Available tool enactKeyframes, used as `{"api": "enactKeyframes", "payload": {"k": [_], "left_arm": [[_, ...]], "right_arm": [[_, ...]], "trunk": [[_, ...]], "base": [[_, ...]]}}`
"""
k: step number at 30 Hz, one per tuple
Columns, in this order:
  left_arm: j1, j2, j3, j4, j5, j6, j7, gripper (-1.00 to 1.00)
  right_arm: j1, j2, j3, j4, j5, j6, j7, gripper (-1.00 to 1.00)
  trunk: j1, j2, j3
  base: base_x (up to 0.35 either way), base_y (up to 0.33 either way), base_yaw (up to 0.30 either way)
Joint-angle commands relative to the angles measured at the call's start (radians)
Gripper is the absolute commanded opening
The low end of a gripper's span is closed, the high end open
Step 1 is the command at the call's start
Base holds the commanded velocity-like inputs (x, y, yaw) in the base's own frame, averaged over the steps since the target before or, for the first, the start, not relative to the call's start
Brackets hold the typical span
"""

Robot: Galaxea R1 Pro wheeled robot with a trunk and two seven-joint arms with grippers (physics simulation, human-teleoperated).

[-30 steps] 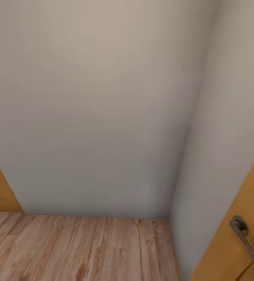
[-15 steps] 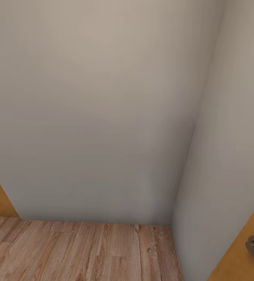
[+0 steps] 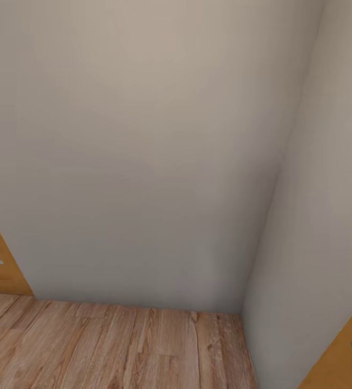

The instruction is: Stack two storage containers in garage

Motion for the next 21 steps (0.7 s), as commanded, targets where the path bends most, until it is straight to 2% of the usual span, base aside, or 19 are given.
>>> {"api": "enactKeyframes", "payload": {"k": [1,12,21], "left_arm": [[-0.001,0.0,0.005,0.001,-0.002,-0.004,-0.002,1.0],[-0.001,0.001,0.006,0.001,-0.002,-0.003,-0.002,1.0],[-0.001,0.002,0.006,0.001,-0.002,-0.002,-0.002,1.0]], "right_arm": [[-0.001,0.0,0.007,0.001,-0.003,-0.004,0.002,1.0],[-0.001,0.0,0.007,0.001,-0.003,-0.003,0.002,1.0],[-0.001,0.0,0.007,0.001,-0.003,-0.003,0.002,1.0]], "trunk": [[0.001,-0.002,-0.002],[0.001,-0.002,-0.002],[0.001,-0.002,-0.002]], "base": [[0.0,0.0,0.096],[0.015,0.0,0.27],[0.263,0.0,0.289]]}}
